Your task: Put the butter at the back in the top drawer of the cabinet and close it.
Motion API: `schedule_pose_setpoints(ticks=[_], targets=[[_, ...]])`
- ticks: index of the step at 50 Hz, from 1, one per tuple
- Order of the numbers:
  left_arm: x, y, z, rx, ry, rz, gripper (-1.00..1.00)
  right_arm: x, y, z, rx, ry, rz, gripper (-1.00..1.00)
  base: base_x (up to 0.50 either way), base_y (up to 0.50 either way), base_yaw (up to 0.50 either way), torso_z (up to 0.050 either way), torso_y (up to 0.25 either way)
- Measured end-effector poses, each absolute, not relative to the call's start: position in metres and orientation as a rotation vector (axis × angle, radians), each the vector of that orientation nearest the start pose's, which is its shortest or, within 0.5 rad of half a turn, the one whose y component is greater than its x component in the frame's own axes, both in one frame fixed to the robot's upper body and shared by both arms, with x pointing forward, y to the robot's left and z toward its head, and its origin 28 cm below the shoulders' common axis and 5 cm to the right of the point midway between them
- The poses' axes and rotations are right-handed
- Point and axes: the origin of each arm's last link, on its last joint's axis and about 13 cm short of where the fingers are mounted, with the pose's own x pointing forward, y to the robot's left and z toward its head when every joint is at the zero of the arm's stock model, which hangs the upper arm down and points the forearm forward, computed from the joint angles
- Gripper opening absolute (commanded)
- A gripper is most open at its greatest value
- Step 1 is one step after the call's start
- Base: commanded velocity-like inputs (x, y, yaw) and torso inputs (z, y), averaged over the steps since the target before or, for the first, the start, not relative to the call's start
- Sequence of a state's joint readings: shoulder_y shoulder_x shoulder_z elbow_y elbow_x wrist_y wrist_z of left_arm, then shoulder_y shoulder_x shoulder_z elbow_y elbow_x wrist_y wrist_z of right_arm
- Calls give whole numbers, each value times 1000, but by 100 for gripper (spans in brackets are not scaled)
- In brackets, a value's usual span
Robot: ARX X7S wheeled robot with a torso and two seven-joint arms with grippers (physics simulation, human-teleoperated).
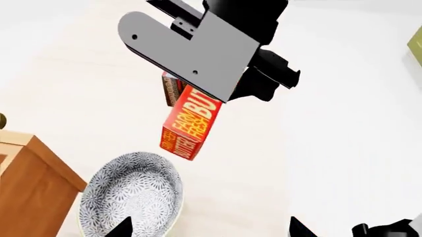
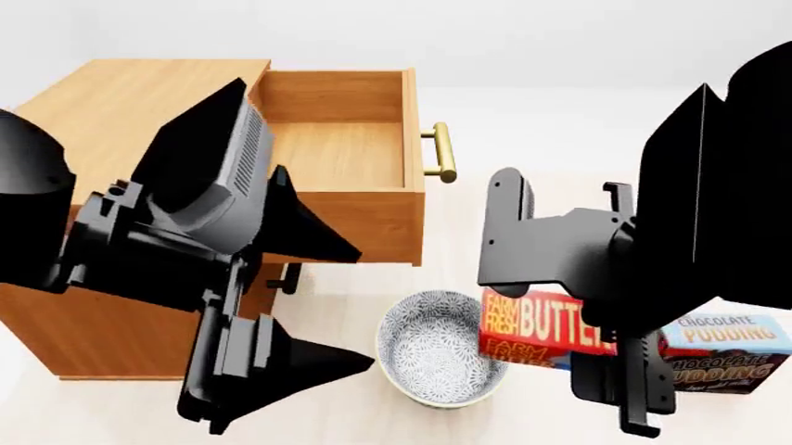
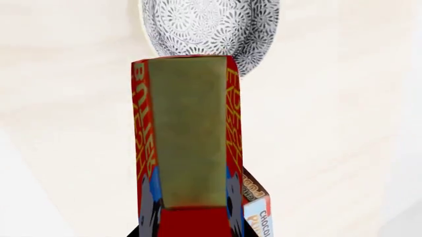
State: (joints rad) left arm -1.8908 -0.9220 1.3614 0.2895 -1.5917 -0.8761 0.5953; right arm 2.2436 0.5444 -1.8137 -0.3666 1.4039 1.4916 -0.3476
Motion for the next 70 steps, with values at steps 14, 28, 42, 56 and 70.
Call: schedule_pose_setpoints(ticks=[14, 28, 42, 56, 70], targets=[[262, 241, 330, 427, 492, -1413, 100, 232, -94, 360, -1306, 1002, 796, -100, 0, 0, 0, 0, 1], [269, 229, 318, 435, 503, -1444, 100, 224, -84, 366, -1339, 969, 819, -100, 0, 0, 0, 1, 1], [273, 222, 305, 446, 481, -1456, 100, 220, -79, 370, -1353, 948, 828, -100, 0, 0, 0, 1, 0], [276, 216, 294, 448, 457, -1458, 100, 216, -75, 374, -1363, 925, 838, -100, 0, 0, 0, 0, 1], [278, 210, 287, 444, 456, -1476, 100, 214, -71, 375, -1371, 913, 848, -100, 0, 0, 0, 1, 1]])
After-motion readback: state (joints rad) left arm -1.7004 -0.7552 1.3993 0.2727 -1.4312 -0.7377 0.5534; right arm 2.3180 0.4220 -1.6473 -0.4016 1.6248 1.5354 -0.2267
